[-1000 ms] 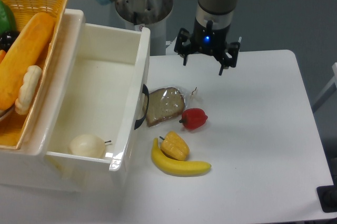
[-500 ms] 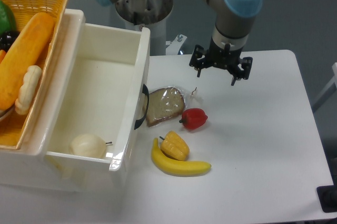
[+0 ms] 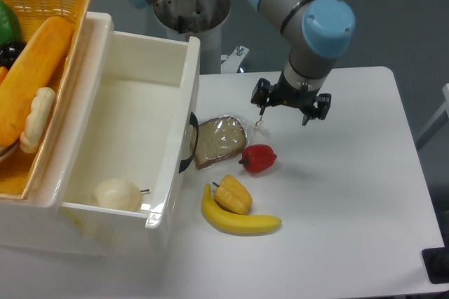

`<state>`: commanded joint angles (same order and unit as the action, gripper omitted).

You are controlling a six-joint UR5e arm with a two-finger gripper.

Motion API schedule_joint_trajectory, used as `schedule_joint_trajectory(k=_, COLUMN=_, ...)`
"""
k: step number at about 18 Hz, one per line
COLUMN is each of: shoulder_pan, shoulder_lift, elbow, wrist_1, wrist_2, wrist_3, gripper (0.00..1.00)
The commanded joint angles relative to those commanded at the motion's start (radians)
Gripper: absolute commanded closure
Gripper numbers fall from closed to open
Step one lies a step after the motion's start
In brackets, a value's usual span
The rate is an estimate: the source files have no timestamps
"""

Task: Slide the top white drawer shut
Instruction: 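Move the gripper down beside the bagged sandwich to the drawer front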

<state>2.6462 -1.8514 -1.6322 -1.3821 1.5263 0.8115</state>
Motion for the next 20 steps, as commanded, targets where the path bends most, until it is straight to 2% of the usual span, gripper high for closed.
schedule_joint_trajectory(k=3, shoulder_pan=-0.026, shoulder_lift=-0.028, elbow=0.006, wrist_1=0.000, wrist_2=-0.014, wrist_3=-0.063, gripper=0.00)
schedule_joint_trajectory(k=8, shoulder_pan=-0.054, shoulder_lift=-0.069, elbow=0.009, wrist_1=0.000, wrist_2=-0.057, wrist_3=-0.072, gripper=0.00)
schedule_joint_trajectory(k=16, shoulder_pan=-0.055, shoulder_lift=-0.083, elbow=0.011, wrist_1=0.000, wrist_2=-0.161, wrist_3=-0.078, gripper=0.00)
schedule_joint_trajectory(k=20, shoulder_pan=-0.081, shoulder_lift=-0.094, elbow=0.017, wrist_1=0.015, wrist_2=-0.184, wrist_3=-0.113, gripper=0.00)
